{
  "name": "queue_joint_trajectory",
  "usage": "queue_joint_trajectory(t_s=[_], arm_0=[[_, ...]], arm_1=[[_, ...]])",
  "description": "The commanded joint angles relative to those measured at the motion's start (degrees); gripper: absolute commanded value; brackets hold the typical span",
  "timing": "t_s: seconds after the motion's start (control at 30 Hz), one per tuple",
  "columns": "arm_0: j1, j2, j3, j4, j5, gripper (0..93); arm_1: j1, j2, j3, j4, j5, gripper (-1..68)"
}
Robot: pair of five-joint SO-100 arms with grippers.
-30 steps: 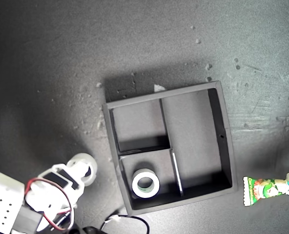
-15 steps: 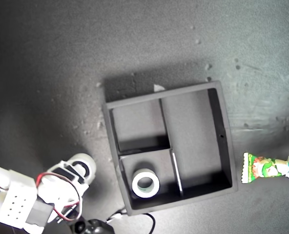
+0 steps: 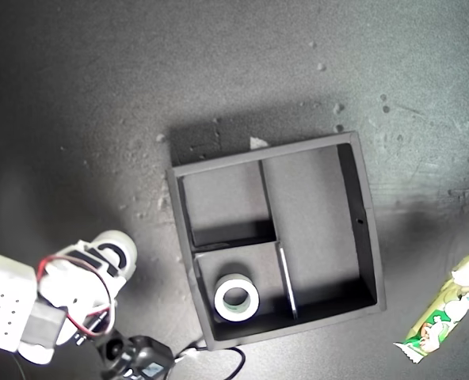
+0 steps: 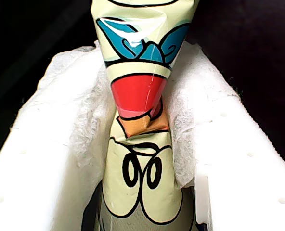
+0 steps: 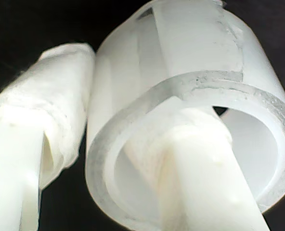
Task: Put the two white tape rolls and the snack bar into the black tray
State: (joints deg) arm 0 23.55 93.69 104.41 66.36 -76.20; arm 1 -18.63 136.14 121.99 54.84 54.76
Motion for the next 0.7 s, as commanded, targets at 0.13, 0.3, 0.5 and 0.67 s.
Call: queue_joint_trajectory(t_s=[0.13,0.3,0.5,0.67], arm_0=[[-13.1,14.7,-10.0,7.3,17.4,0.0],[-19.1,6.8,-27.9,12.0,26.0,0.0],[-18.0,-13.8,-55.0,21.3,28.6,0.0],[-16.1,-38.8,-93.0,38.8,27.5,0.0]], arm_1=[[8.9,-6.2,-9.1,-1.6,-24.7,-0.7],[13.9,-26.0,-24.5,-1.1,-36.8,-0.7],[15.1,-49.6,-54.0,10.3,-46.1,-0.6],[13.3,-59.9,-64.0,14.9,-47.4,-0.3]])
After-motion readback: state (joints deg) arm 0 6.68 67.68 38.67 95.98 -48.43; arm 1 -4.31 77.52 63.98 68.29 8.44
